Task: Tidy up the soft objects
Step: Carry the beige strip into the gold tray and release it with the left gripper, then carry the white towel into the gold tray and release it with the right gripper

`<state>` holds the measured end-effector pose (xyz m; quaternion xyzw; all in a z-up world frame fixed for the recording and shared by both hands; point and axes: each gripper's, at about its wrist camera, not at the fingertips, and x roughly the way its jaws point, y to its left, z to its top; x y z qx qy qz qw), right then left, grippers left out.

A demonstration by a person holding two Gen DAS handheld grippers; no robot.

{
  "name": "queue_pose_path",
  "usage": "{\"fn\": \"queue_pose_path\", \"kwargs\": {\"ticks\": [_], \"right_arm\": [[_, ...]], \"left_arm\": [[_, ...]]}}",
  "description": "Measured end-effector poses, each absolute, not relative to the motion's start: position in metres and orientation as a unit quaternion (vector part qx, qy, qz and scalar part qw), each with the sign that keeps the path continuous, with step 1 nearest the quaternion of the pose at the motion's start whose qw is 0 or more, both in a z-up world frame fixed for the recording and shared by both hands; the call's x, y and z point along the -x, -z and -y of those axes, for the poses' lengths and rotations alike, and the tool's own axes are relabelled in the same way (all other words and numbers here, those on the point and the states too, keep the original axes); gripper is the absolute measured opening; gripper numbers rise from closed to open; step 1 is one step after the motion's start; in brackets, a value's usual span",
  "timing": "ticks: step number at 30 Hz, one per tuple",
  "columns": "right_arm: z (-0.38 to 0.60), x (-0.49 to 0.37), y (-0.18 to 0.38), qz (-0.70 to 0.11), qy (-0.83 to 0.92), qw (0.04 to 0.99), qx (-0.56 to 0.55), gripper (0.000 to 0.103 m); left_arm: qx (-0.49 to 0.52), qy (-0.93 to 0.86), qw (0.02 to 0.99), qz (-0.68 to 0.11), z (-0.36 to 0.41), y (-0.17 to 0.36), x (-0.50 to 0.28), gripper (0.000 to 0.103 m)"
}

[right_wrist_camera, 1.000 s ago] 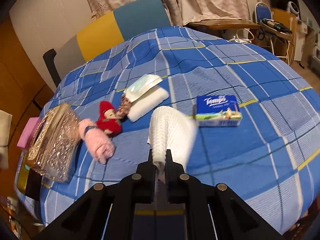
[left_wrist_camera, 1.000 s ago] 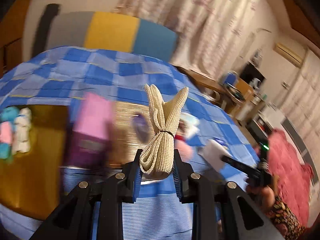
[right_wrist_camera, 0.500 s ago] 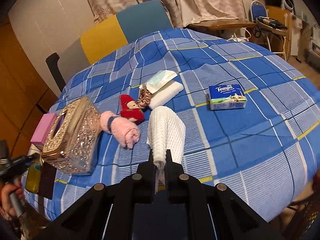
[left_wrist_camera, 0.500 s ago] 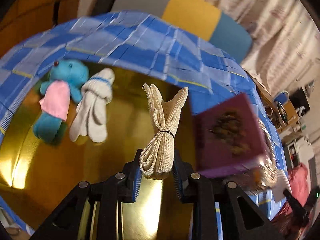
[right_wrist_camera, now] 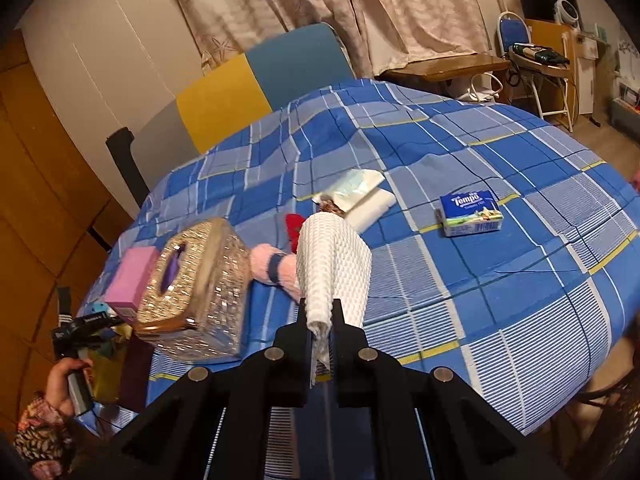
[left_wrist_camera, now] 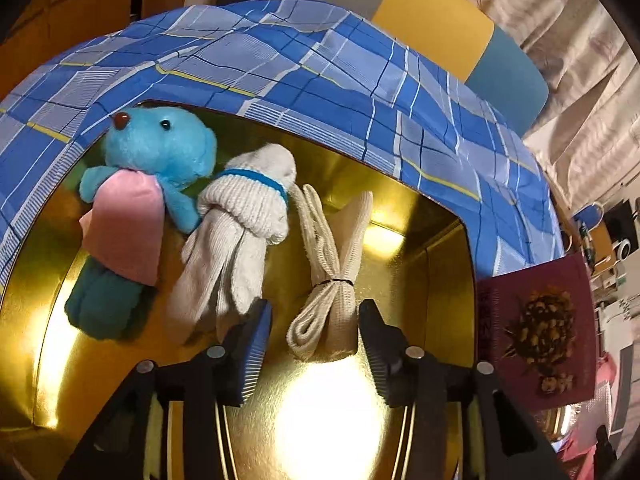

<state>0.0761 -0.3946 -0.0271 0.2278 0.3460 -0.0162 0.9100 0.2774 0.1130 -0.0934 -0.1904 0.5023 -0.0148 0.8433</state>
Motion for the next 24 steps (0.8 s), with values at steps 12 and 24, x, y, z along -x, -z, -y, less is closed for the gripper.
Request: {"fn": "queue_pose_path", "kwargs": {"ticks": [12,24], "right_arm": [[0.328,-0.089,-0.044,-0.292,-0.073,0.93,-0.211,0.007],[0.177,-0.142,-0.065,-0.305,-0.206,0.914,-0.171,0.007]], "left_arm": [[0.197,0.025,0.866,-0.46,-0.11,0.069,-0.196,0.056],[0.148,0.019,0.887,-0.437,-0.101,0.066,-0.144,0.056]]}}
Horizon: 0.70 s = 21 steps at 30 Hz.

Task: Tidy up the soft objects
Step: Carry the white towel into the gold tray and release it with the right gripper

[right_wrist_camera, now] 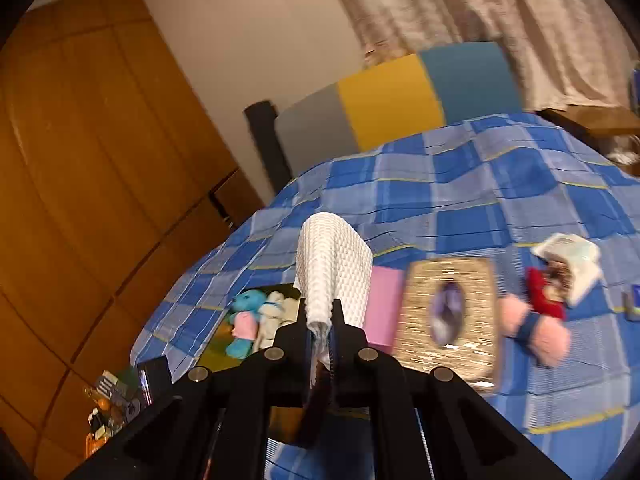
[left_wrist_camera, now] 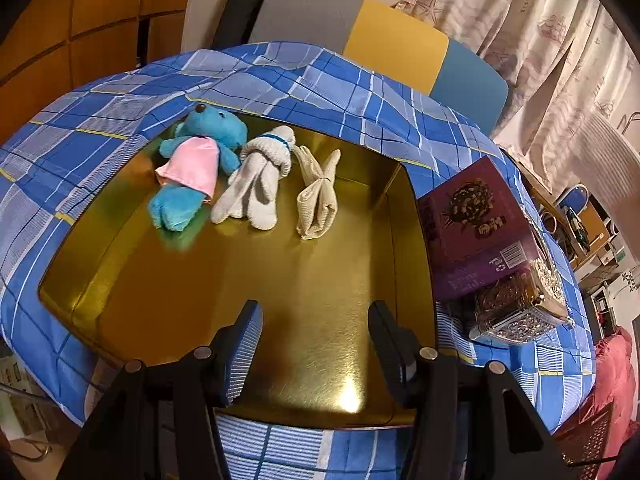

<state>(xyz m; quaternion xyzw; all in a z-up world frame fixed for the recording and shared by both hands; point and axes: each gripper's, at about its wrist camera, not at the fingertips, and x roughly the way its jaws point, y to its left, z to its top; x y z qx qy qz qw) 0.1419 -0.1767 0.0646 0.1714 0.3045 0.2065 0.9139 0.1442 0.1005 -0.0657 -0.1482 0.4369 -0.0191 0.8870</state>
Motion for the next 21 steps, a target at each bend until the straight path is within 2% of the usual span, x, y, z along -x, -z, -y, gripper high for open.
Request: {"fn": "queue_pose_path", "kwargs": {"ticks": [12,21], "right_arm": [[0.061,-0.229,-0.009,-0.384,-0.197,0.896,-0.105,0.007],[0.013,-0.265,0.019,-0.398,-0.14,0.906,-0.021,0.007]], "left_arm": [[0.169,-0.014,0.889,-0.426,-0.134,0.067,-0.134,0.056],[0.207,-0.044,0.883,-0.418,-0.166,0.065,-0.135,0.056]]}}
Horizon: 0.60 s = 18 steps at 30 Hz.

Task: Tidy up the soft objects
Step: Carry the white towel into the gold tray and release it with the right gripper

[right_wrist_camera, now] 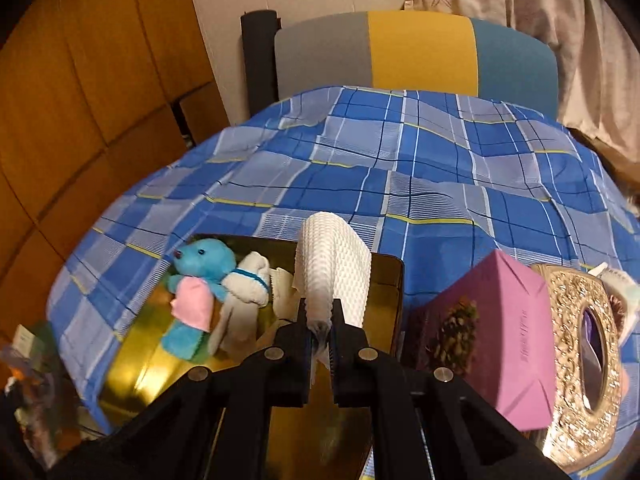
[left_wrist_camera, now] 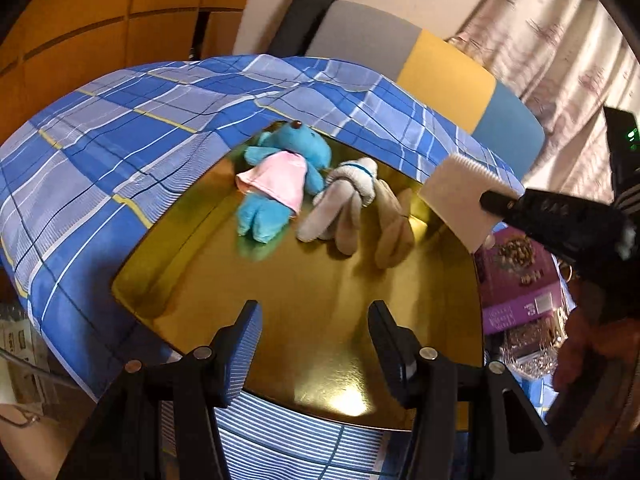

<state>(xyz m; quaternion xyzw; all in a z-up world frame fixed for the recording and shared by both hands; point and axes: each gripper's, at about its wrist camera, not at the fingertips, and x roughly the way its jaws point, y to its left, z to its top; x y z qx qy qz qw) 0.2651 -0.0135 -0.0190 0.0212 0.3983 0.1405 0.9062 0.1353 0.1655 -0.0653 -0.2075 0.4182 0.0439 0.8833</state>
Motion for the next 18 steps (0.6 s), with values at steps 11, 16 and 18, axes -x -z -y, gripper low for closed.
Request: {"fn": "queue_pose_path", "kwargs": {"ticks": [11,16,18], "right_arm": [[-0.009,-0.287,0.06,-0.453,-0.123,0.882,0.037,0.025],[-0.007,-0.274,0.052,-0.439,-0.142,0.887,0.037,0.032],[-0.002,-0.266,0.04,-0.427,-0.145,0.892,0.025,0.034]], "left_arm": [[0.216,-0.042,0.881,-0.419,-0.169,0.065,-0.135,0.056],[0.22,-0.04,0.878,-0.423,-0.167,0.067,-0.135,0.056],[0.219,-0.038,0.877,-0.425,-0.166,0.067,-0.135,0.056]]}}
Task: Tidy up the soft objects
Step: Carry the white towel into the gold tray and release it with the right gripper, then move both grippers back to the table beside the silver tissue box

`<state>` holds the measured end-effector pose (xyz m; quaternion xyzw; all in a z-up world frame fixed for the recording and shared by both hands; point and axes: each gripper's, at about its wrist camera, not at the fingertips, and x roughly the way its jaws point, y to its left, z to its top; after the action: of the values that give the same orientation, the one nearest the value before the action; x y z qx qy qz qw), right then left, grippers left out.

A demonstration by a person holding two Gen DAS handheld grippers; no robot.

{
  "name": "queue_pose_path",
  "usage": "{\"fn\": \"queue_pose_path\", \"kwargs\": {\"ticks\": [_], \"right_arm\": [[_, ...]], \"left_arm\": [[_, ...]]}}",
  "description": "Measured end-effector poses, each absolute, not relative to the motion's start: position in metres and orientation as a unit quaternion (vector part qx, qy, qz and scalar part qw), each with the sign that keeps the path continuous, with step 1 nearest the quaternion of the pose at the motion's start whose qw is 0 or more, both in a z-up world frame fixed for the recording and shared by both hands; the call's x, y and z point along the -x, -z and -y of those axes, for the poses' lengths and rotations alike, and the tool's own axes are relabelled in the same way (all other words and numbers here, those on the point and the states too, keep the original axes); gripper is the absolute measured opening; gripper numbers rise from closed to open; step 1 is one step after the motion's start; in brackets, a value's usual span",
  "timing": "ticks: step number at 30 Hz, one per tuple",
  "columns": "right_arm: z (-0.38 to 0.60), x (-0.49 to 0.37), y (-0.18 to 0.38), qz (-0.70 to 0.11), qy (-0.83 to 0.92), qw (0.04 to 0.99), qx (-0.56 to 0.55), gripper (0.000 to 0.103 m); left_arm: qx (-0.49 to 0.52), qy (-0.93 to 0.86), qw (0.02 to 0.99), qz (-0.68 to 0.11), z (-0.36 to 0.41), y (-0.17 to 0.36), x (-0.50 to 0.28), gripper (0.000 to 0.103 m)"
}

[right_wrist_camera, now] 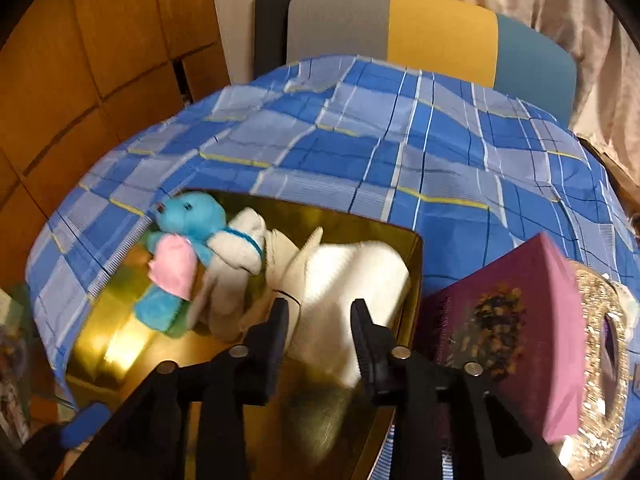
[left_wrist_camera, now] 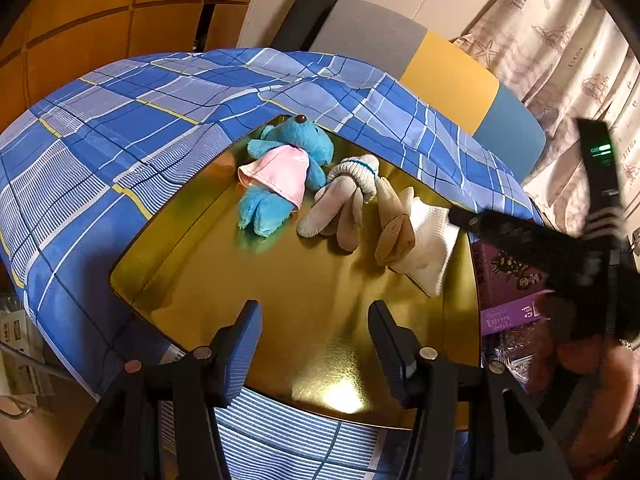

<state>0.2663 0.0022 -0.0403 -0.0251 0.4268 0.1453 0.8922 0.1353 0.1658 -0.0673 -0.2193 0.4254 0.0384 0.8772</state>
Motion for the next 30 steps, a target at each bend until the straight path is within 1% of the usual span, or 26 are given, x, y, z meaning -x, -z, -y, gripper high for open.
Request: {"fn": "queue_pose_path", "kwargs": {"ticks": [6,10,18,25,30], "right_arm": [[0.012,-0.24,0.005,-0.384,-0.162,0.909,0.002,0.039],[0.026,-0.218,-0.013,-0.357,-0.163,0.92,-0.001,0.04],[0.083,-0.173,-0.036,-0.32,-0.144,0.936,-0.024,0.041],[0.146,-0.14,-0.037,-0.311,-0.104,0.944,-0.039,0.044],[0.204,-0.119,-0.016,-0.324,-0.052,0.943,-0.059,0.049]], "left_arm": [[0.213,-0.026,0.879,-0.426,-0.157,0.066,-0.134,0.056],[0.202,-0.012,0.882,-0.426,-0.147,0.064,-0.133,0.056],[0.178,0.032,0.887,-0.425,-0.114,0.059,-0.128,0.056],[0.136,0.083,0.889,-0.43,-0.068,0.058,-0.116,0.056],[0.099,0.122,0.885,-0.439,-0.034,0.063,-0.102,0.056]]}}
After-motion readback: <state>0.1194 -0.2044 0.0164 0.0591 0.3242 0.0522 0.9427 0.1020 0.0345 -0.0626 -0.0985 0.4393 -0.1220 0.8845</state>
